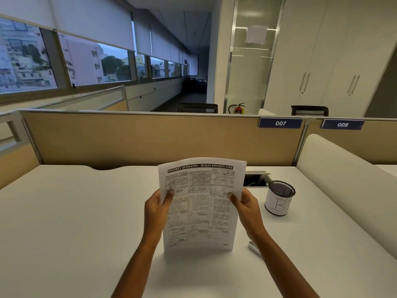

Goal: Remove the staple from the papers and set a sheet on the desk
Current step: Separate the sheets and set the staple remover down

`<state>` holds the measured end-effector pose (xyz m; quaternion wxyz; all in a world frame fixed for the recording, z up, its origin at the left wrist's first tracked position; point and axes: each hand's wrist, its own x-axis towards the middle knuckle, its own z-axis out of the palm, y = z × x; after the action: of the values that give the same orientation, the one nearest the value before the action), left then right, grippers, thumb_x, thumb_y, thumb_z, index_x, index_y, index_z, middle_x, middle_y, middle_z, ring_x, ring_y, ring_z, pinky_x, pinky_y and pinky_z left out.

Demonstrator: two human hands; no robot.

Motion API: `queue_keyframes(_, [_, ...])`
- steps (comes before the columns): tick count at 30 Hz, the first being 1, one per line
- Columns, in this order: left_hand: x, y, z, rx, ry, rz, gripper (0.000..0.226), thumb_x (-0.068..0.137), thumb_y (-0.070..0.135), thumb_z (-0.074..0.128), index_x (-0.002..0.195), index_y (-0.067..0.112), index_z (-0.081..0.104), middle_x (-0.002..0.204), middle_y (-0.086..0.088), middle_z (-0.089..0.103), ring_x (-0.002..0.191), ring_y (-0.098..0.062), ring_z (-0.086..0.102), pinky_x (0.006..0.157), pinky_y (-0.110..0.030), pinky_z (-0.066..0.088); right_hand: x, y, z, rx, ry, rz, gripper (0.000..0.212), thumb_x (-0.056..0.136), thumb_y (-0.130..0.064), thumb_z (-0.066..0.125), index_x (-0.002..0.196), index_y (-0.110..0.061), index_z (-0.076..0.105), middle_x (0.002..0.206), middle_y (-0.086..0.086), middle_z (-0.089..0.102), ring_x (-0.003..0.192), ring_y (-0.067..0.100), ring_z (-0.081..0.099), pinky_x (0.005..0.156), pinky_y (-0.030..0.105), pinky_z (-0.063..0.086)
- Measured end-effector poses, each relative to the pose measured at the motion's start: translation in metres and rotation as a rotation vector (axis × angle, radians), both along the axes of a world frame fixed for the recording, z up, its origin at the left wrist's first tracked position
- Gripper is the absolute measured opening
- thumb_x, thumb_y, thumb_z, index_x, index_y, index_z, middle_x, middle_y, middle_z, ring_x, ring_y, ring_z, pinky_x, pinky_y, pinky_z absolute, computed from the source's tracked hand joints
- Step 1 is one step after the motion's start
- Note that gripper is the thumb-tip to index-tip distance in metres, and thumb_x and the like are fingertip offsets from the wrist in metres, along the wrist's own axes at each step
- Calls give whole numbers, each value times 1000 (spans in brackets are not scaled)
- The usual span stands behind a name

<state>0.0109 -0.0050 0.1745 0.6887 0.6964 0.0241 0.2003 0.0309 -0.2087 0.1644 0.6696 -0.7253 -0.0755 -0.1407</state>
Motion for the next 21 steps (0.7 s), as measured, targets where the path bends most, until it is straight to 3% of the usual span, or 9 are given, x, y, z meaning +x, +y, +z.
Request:
queue_keyframes(4, [-2, 0, -12, 2, 62, -43, 9, 88, 21, 48, 89, 21, 57, 83, 3, 63, 78, -22, 60, 59, -22, 50, -1, 1, -8, -75, 99, 43, 20, 89, -12, 51, 108, -18, 51, 102, 1, 61, 86, 14, 62, 65, 19, 53])
queue_keyframes(7, [-5, -1, -16, 25, 68, -59, 14, 89, 21, 47, 80, 30, 54, 82, 7, 62, 75, -17, 61, 51, -15, 53, -5, -1, -18, -186, 154, 25, 15, 91, -7, 48, 101, -16, 54, 103, 4, 60, 92, 22, 58, 80, 35, 50])
queue_keyframes(10, [-4, 1, -6, 16, 9, -21, 14, 88, 20, 49, 79, 30, 55, 81, 7, 63, 73, -15, 62, 49, -13, 53, -4, -7, -22, -194, 150, 29, 18, 90, -2, 47, 96, -16, 57, 101, 6, 63, 92, 24, 60, 83, 36, 51])
queue_keyframes(12, [-1, 2, 4, 7, -41, -6, 15, 87, 18, 51, 79, 28, 58, 79, 5, 64, 68, -14, 64, 49, -12, 53, -1, -14, -25, -260, 154, 55, 22, 90, -1, 47, 98, -17, 59, 101, 5, 64, 93, 22, 61, 83, 30, 51])
queue_keyframes(15, [0, 0, 12, -8, -76, -5, 15, 87, 17, 51, 78, 26, 59, 76, 2, 65, 57, -5, 67, 47, -14, 53, 6, -38, -42, -546, 195, 5, 23, 87, 2, 51, 105, -7, 62, 105, 8, 67, 95, 19, 61, 74, 7, 46])
queue_keyframes(19, [-1, -3, 12, -36, -69, 7, 15, 88, 20, 50, 77, 26, 58, 74, 0, 65, 51, -3, 66, 43, -15, 52, 8, -78, -77, -1047, 490, -20, 45, 88, -22, 55, 129, -5, 45, 136, 12, 47, 124, 24, 45, 99, 24, 36])
queue_keyframes(21, [-1, -3, 10, -50, -58, 7, 15, 88, 20, 50, 76, 24, 58, 74, -1, 65, 50, -5, 66, 43, -15, 53, 3, -88, -90, -1217, 628, -6, 51, 84, -33, 58, 125, -5, 46, 130, 13, 45, 123, 27, 45, 91, 27, 39])
